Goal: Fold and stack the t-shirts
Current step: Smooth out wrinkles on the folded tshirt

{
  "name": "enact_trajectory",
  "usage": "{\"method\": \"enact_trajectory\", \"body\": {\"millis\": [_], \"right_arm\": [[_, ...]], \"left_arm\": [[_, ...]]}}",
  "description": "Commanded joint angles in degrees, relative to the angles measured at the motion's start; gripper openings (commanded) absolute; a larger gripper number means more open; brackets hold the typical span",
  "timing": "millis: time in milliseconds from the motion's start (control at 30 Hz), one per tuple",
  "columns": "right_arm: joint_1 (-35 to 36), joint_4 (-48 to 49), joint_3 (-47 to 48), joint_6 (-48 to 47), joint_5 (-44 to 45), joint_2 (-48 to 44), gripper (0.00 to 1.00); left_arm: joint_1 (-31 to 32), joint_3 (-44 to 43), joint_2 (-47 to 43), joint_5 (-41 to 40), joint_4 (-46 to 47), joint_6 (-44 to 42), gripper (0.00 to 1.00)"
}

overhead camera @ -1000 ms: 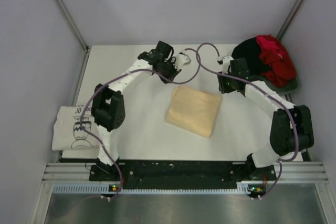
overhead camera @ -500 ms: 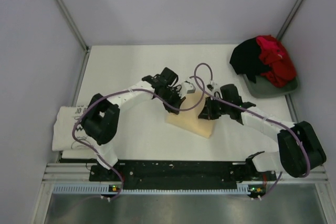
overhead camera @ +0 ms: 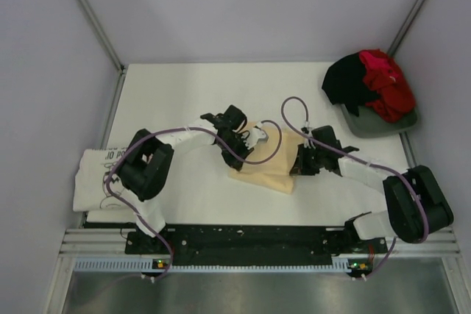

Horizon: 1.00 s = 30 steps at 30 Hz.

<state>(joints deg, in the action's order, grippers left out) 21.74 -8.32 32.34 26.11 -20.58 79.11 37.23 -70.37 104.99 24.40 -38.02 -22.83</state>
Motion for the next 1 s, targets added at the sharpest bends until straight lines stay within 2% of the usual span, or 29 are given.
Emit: {"method": "enact_trajectory", "body": {"millis": [0, 100, 167, 267, 333, 467, 533, 667, 833, 967], "right_arm": [[-0.5, -11.4, 6.1, -4.6, 6.2, -3.9, 0.00], [2.4, -16.5, 9.8, -6.2, 7.5, -7.8, 0.00], [5.8, -16.5, 11.2, -5.0, 5.6, -11.2, 0.02], [9.5, -11.2, 10.4, -0.7, 1.8, -13.7, 0.03], [10.8, -4.7, 7.8, 3.3, -2.8, -12.9, 0.03], [11.2, 5.8, 1.3, 9.5, -6.0, -9.3, 0.03], [11.2, 5.1, -0.3, 9.5, -4.7, -6.3, 0.02], [10.8, 3.0, -3.6, 10.9, -1.5, -3.1, 0.00], [7.9, -2.1, -7.9, 11.2, 1.9, -5.0, 0.00], [7.3, -6.0, -6.8, 9.7, 2.7, -7.9, 0.00]], "left_arm": [[-0.4, 1.2, -2.2, -0.2, -4.6, -2.7, 0.11], [-0.4, -0.1, -8.4, 6.9, -8.4, -4.9, 0.19], [-0.3, -0.1, -12.6, 12.3, -8.3, -4.7, 0.22], [-0.3, 1.0, -14.7, 15.7, -5.6, -1.4, 0.15], [-0.4, 2.2, -13.8, 15.9, -4.3, 1.3, 0.08], [-0.8, 6.7, -11.0, 16.4, 1.3, 6.9, 0.07], [-1.7, 8.6, -9.0, 16.2, 3.6, 8.8, 0.07], [-7.5, 8.8, -3.6, 16.6, 4.4, 11.6, 0.07], [-10.4, 10.3, -2.4, 14.2, 2.1, 8.2, 0.09], [-10.5, 9.7, -3.0, 12.8, 0.9, 6.9, 0.09]]}}
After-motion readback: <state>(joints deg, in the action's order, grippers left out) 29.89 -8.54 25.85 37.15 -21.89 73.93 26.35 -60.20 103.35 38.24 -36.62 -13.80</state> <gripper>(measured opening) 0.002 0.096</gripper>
